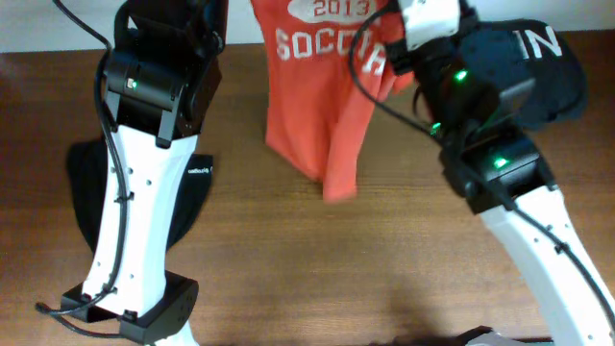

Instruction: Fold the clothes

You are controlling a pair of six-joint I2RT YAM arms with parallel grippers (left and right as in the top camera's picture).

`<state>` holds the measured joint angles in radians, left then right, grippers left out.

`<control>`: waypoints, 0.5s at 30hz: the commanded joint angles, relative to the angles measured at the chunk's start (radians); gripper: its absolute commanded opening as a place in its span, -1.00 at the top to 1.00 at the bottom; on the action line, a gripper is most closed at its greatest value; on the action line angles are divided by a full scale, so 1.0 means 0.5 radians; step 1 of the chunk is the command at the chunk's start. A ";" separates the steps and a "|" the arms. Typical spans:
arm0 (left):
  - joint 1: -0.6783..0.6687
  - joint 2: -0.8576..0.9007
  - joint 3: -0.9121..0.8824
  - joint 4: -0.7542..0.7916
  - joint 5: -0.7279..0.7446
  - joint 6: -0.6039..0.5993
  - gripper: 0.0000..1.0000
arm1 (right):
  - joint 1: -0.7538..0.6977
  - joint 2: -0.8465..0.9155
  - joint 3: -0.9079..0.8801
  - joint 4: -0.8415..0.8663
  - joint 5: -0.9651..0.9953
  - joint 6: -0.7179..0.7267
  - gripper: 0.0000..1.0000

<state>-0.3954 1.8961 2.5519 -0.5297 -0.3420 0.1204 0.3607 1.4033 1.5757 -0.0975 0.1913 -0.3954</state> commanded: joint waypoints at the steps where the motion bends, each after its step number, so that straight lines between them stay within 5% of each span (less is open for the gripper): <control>1: 0.074 -0.038 0.040 -0.146 -0.251 0.137 0.99 | -0.224 -0.046 0.127 -0.076 -0.201 -0.028 0.89; 8: 0.086 0.032 0.040 -1.079 -0.228 -0.005 0.99 | -0.331 0.021 0.127 -0.990 -0.385 0.201 0.81; 15: 0.086 0.211 0.040 -1.833 0.141 -0.044 0.87 | -0.331 0.208 0.125 -1.796 -0.543 0.311 0.60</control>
<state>-0.3641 1.9461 2.5603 -1.3689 -0.3256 0.1120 0.2001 1.4643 1.6333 -0.9222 -0.0498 -0.2836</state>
